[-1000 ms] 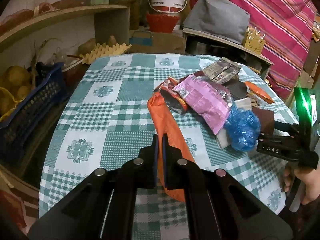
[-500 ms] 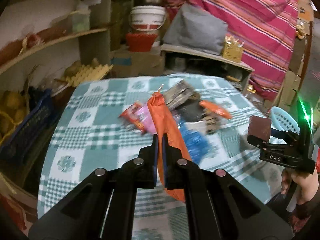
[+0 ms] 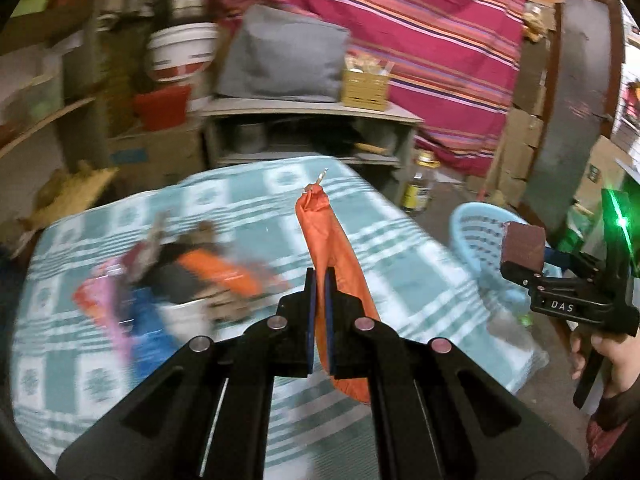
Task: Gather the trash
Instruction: 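Lift the orange bag and brown pad and carry both over the blue basket, then open the left gripper to drop the orange bag while the right gripper drops the pad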
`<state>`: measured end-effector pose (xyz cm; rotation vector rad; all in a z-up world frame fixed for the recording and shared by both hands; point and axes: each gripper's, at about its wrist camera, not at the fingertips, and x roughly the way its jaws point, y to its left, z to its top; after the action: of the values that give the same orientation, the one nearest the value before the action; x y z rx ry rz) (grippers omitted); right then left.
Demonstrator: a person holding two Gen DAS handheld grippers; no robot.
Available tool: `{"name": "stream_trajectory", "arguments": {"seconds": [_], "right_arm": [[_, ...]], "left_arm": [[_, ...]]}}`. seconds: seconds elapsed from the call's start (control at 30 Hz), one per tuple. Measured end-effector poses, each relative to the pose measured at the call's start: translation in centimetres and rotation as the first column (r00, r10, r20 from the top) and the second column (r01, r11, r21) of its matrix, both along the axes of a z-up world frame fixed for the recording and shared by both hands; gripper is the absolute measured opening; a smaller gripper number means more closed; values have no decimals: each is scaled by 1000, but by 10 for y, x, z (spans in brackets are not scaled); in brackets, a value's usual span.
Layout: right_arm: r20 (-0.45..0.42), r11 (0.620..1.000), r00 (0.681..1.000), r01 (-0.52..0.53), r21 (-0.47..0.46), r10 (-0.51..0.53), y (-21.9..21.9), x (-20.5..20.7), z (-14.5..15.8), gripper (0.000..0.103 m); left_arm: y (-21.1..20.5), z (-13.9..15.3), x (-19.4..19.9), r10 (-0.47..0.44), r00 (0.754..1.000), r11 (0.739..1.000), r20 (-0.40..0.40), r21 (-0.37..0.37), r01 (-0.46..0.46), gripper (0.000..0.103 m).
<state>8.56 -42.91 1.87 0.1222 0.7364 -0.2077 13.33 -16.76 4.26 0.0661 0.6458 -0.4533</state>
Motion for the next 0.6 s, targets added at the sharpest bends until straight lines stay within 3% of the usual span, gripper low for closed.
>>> {"name": "stream_trajectory", "arguments": {"seconds": [0.3,0.6], "right_arm": [[-4,993,993,119,-11,-119,-101,-16,-3,86],[-18,988,988,153,20,-152,-142,-13,-21,86]], "left_arm": [[-119,-10,9,-140,990,989,-21,-41,139,2],[-203,-21,27,-209,978,978,-13,-27,208,2]]}}
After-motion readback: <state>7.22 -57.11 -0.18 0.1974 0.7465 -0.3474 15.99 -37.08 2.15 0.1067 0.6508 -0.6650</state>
